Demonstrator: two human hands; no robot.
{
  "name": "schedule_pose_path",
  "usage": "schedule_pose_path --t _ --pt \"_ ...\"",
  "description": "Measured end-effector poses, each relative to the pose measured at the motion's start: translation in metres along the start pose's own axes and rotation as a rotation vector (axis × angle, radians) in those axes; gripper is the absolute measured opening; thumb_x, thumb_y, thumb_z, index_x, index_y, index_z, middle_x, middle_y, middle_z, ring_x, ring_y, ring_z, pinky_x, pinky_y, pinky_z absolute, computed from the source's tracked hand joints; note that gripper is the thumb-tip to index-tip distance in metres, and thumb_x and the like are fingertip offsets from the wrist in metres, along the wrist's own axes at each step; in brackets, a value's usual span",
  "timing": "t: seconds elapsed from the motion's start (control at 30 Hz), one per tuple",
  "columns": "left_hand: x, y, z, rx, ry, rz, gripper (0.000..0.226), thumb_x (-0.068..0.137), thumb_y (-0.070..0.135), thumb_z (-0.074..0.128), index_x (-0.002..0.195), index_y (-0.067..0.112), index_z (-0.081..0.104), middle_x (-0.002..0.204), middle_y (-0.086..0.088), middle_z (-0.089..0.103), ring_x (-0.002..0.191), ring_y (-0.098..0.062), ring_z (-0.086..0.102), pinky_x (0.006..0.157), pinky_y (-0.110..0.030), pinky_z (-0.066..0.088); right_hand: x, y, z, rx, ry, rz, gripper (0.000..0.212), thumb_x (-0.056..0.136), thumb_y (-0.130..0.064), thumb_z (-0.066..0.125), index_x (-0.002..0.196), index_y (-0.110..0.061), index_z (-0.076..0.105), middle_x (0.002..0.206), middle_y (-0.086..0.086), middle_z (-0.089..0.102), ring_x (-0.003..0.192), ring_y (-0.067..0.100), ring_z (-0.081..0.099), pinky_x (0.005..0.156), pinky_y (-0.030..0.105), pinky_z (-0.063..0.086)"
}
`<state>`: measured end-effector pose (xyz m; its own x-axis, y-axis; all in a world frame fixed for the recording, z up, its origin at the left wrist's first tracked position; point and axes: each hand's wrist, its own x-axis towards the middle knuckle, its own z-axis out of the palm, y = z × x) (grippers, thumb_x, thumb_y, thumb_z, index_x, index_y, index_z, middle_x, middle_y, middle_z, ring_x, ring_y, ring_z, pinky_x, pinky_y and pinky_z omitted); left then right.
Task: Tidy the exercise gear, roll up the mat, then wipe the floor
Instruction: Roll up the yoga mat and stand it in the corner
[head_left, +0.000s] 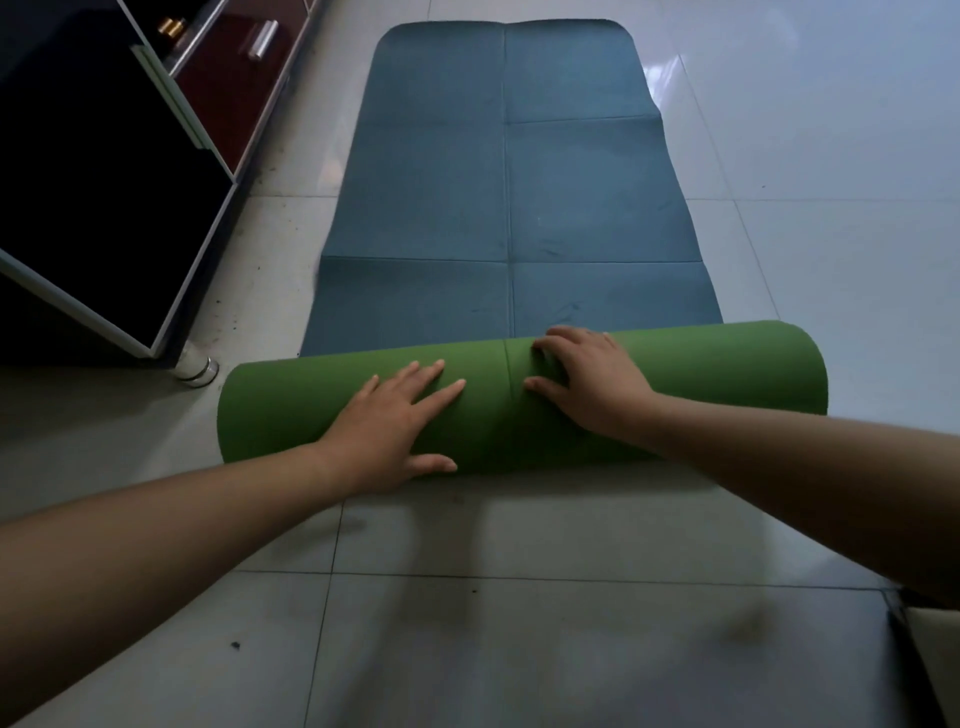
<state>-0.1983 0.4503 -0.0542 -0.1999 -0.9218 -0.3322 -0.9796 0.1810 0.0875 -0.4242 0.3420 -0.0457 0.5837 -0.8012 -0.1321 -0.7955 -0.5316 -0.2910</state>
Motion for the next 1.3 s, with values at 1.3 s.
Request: schedule_pose_path --t 1.3 --pt "0.021 -0.027 -0.007 -0.121 0.134 -0.004 0.098 0.056 0.055 0.079 0.141 0.041 0.032 0.129 0.003 0.055 0.113 -0.022 0.053 0.09 -0.034 0.047 0.007 0.021 -0.017 -0.187 -0.259 -0.044 0.109 0.049 -0.086 0.059 0.139 -0.031 0.031 0.137 -0.004 0.046 0.124 0.021 0.044 0.103 0.045 0.032"
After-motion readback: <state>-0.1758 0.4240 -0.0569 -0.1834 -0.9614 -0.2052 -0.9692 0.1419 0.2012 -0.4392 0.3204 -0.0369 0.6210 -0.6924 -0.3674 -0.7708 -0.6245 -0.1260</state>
